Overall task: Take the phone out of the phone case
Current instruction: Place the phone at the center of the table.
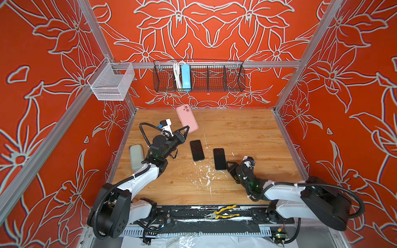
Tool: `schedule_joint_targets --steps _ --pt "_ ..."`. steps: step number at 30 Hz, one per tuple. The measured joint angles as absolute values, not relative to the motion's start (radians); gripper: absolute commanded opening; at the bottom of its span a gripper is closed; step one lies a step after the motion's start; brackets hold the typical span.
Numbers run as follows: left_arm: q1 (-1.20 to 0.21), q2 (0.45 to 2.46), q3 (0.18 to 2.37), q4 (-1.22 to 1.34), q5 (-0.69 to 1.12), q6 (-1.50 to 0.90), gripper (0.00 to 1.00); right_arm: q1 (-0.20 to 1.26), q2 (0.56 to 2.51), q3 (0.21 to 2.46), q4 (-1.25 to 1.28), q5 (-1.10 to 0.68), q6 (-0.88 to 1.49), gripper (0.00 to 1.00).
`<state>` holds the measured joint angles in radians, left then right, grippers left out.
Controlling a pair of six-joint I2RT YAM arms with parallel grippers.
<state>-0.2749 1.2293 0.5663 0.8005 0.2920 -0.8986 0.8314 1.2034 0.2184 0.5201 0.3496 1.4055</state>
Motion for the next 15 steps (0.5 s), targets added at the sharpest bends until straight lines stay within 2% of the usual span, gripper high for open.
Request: schedule_joint_targets --steps 4,8,15 --pt "-0.305 1.232 0.564 0.798 0.28 -0.924 0.0 0.831 1.083 0.239 0.395 0.378 1.355 0.5" --pt "-0.409 1.268 0.565 0.806 0.258 -0.945 0.0 0.804 0.943 0.281 0.244 0.377 1.263 0.53" --pt "-0.593 1.425 0.58 0.839 0.184 -1.019 0.0 0.669 0.656 0.464 -0.03 0.35 1.061 0.58"
